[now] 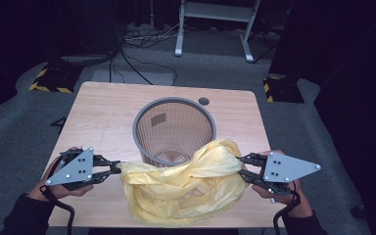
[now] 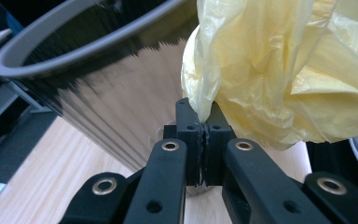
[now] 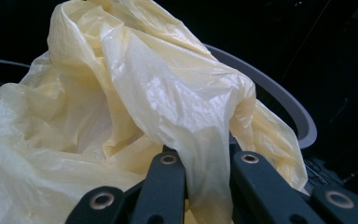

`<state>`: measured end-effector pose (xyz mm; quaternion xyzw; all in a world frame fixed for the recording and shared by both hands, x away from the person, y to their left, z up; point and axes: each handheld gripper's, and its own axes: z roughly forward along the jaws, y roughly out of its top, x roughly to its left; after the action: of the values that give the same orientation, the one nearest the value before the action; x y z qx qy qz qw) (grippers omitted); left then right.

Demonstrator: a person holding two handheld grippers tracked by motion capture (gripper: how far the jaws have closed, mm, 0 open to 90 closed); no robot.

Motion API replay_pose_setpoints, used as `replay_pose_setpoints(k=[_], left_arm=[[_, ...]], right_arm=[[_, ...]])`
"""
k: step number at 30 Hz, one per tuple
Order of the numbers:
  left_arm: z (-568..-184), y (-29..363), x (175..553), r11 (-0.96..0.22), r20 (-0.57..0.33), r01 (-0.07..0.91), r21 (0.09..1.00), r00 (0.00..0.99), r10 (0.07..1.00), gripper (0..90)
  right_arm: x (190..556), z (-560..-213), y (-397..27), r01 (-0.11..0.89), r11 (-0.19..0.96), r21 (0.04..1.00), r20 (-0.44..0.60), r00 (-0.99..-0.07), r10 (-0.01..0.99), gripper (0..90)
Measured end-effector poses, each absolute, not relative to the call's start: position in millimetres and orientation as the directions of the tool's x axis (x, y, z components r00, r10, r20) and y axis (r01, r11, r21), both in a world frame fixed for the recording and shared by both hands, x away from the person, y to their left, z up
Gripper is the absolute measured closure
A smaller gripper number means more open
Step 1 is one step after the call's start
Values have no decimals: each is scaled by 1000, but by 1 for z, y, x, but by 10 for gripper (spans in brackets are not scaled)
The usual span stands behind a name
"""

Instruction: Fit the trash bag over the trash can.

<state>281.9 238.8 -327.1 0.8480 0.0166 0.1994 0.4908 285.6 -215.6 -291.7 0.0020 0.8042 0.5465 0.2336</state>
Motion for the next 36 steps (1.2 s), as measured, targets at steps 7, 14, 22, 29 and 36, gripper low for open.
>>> replay_pose_setpoints(k=[7,14,22,29,36], left_arm=[[-315,240,279,-516,357,-194,834,904,236,882],[-306,243,287,-506,366,-182,843,884,292,882],[-301,244,298,-495,370,-169,852,864,342,881],[-298,247,308,-483,352,-143,864,857,376,881],[-304,247,323,-459,312,-98,883,853,419,881]], right_arm=[[279,-278,-216,-294,380,877,-405,-877,257,862],[290,-270,-216,-283,383,879,-410,-859,306,862],[311,-265,-209,-252,383,889,-389,-855,342,862],[330,-262,-203,-181,380,907,-336,-856,393,855],[351,-267,-193,-81,400,913,-278,-843,461,828]])
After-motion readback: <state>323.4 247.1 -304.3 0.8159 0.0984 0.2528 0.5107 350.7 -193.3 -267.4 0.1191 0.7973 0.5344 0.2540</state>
